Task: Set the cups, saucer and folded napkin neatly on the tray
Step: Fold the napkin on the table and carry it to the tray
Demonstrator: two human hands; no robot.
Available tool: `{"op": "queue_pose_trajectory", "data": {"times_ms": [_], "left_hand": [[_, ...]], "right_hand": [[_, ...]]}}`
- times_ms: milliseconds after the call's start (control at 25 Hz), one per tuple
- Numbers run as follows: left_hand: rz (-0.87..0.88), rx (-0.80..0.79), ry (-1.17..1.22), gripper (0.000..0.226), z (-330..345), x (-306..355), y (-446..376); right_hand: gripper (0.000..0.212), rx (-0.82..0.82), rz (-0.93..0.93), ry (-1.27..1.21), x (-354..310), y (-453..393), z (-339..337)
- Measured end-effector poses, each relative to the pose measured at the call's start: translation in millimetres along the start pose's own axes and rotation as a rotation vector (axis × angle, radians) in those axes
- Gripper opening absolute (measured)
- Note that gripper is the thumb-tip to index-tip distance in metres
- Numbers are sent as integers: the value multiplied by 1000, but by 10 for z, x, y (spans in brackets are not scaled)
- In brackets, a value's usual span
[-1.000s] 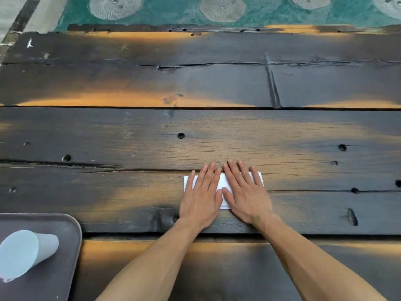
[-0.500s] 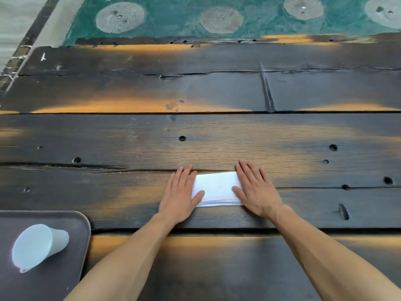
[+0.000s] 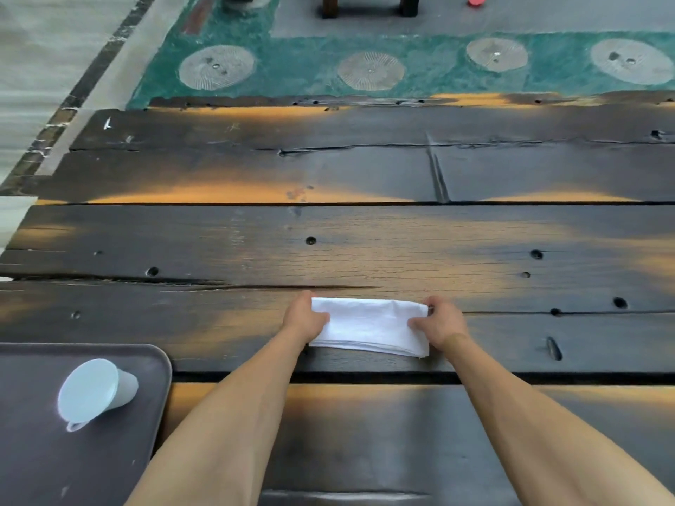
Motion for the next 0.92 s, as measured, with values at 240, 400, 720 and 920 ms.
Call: {"op": "queue_pose_trajectory", "data": {"times_ms": [240, 400, 720, 920], "left_hand": [[-134, 98, 495, 24, -210, -122, 572], [11, 185, 450, 15, -541, -312, 972], [45, 258, 543, 15, -1307, -983, 1638], [-3, 303, 589, 13, -1838, -1571, 1930]], "right_hand": [[15, 74, -17, -349, -1, 600, -53], [16, 41, -169, -373, -130, 997, -72], [22, -164, -286, -386, -485, 1794, 218], [11, -341, -227, -469, -786, 2295, 664]]}}
Point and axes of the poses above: each hand's wrist, its own y-axis away from the middle knuckle, its own z-axis out of the palm, x = y × z, the point moved 2 cm from there along -y, towards the middle knuckle, and after that the axes turned 8 degrees about x, right-handed, at the moved point
